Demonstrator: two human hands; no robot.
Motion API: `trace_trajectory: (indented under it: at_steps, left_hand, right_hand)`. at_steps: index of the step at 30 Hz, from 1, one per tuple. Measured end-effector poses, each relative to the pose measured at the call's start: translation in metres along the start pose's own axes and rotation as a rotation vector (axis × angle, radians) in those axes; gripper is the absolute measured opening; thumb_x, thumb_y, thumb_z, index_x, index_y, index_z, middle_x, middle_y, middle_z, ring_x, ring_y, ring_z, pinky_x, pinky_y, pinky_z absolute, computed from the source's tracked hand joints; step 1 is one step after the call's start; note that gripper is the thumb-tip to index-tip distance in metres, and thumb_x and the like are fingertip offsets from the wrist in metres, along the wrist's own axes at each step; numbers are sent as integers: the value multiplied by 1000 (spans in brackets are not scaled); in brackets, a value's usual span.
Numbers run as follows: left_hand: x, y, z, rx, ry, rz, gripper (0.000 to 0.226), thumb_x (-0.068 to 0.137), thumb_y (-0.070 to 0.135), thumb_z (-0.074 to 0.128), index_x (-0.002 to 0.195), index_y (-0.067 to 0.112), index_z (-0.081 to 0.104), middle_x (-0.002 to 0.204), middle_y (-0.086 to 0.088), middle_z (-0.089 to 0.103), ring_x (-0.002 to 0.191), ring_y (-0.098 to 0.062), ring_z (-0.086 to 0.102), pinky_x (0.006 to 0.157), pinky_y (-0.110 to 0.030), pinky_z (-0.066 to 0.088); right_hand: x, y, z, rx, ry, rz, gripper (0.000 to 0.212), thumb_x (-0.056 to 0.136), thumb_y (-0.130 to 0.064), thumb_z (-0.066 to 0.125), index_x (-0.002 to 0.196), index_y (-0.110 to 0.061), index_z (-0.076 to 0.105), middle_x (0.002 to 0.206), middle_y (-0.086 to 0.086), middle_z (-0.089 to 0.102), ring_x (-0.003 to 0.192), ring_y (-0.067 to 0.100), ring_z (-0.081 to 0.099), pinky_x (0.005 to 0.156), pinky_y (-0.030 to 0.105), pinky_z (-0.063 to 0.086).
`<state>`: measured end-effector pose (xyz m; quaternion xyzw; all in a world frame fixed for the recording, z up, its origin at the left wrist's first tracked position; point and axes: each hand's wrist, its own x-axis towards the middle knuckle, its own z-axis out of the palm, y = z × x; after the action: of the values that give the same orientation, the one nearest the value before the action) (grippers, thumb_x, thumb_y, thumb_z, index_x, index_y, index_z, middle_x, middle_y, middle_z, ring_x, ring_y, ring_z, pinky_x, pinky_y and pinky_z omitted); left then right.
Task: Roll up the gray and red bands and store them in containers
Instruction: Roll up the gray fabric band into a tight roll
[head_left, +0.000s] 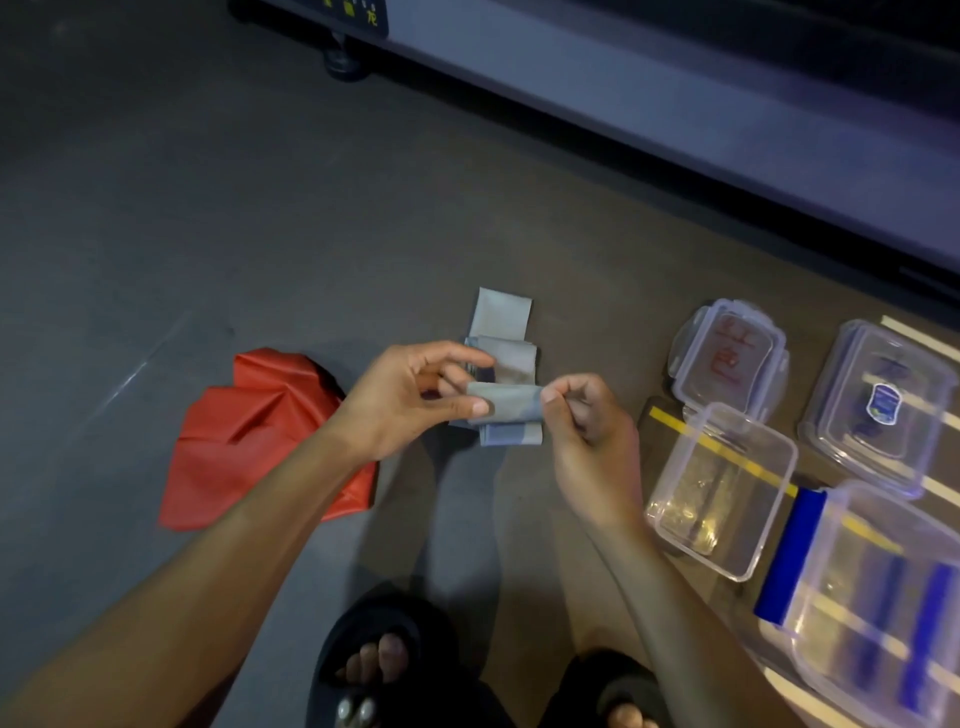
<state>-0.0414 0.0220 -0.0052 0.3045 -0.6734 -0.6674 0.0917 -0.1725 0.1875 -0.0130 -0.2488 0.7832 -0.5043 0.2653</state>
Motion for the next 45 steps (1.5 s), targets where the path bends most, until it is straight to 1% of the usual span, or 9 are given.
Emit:
trace_trajectory:
  at_steps: [3,7,12,15,21,29,35,39,45]
  left_hand:
    - [-3,2,2,-11,-2,31,35,71,4,84,99,17,68,80,0,68,74,-13,63,76,-20,54]
    - [-14,3,2,41,80,76,25,74,7,85,88,12,64,79,-8,68,76,-18,65,77,-21,55]
    - [-33,11,1,68,125,106,20,73,16,83,84,12,67,78,-2,71,76,-15,66,78,-20,55]
    - [-42,15,2,104,115,116,16,77,10,82,83,9,68,78,-1,73,75,-11,68,78,-20,54]
    - [-48,19,2,222,86,129,15,86,10,78,85,17,66,81,0,73,79,-13,70,81,-30,56]
    - [-51,25,2,221,113,124,13,92,15,72,87,14,61,78,-3,70,72,-18,70,69,-29,58]
    - [-53,30,4,148,146,124,13,91,8,73,94,14,61,73,-7,66,67,-24,69,64,-34,59]
    - [-55,57,-1,72,99,160,22,92,2,69,105,19,66,73,-7,63,66,-21,65,65,-33,58]
    - [-83,127,-4,144,73,265,16,97,3,63,94,16,71,83,-15,66,75,-13,60,72,-26,52]
  right_hand:
    - [3,-4,-1,48,25,14,8,100,-19,63,93,-17,64,74,-14,70,72,-4,65,62,9,42]
    - [-2,-11,0,47,34,12,8,100,-18,63,94,-14,65,73,-18,69,73,-8,64,63,7,41]
    - [-18,-20,0,67,16,8,7,100,-22,62,94,-19,64,78,-8,74,71,-1,66,61,13,44]
    - [-26,-21,-2,46,22,7,7,101,-24,62,94,-20,63,78,-8,75,72,5,68,63,21,47]
    - [-30,-20,-2,26,17,3,7,101,-25,61,95,-22,62,78,-9,76,72,10,69,66,28,49]
    - [-30,-25,-2,38,-3,3,9,102,-25,60,93,-22,62,76,-8,74,66,4,63,59,21,43]
    - [-31,-29,-4,83,-16,-13,9,102,-21,61,93,-20,63,80,-8,74,77,3,70,64,15,47]
    - [-29,-51,-19,114,-42,-78,11,101,-15,63,90,-16,65,79,-11,71,76,2,65,67,17,47]
    - [-42,-127,-53,324,-87,21,13,98,-6,63,86,-6,67,66,-5,62,64,3,53,59,16,41]
